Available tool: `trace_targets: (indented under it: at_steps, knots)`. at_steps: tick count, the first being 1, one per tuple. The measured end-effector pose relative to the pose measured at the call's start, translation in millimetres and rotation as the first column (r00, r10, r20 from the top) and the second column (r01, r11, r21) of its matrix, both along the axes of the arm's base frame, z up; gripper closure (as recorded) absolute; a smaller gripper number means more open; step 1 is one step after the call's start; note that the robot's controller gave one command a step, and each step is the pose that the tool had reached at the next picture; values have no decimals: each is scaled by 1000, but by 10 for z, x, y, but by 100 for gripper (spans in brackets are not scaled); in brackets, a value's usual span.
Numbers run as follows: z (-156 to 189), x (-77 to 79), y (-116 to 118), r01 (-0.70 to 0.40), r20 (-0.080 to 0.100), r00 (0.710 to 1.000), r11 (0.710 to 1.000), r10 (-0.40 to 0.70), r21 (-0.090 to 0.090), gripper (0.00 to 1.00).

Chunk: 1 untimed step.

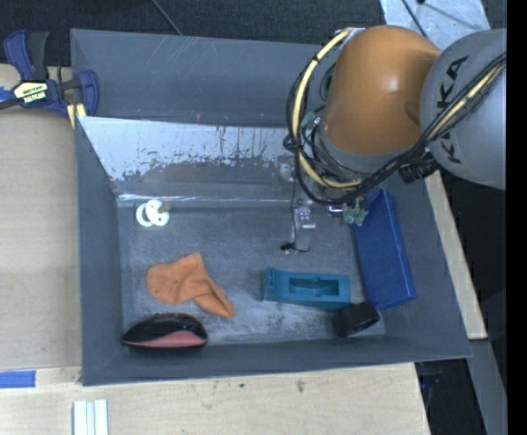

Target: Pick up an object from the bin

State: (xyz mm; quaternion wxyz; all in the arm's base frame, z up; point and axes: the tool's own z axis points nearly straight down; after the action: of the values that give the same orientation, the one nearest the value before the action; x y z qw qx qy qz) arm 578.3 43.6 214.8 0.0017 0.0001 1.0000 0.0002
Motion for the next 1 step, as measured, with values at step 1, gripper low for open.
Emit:
trace_targets:
  at_steps: [1]
  knots:
    - [-718,-212,-256,-2,4,1000,1000,2,0,0]
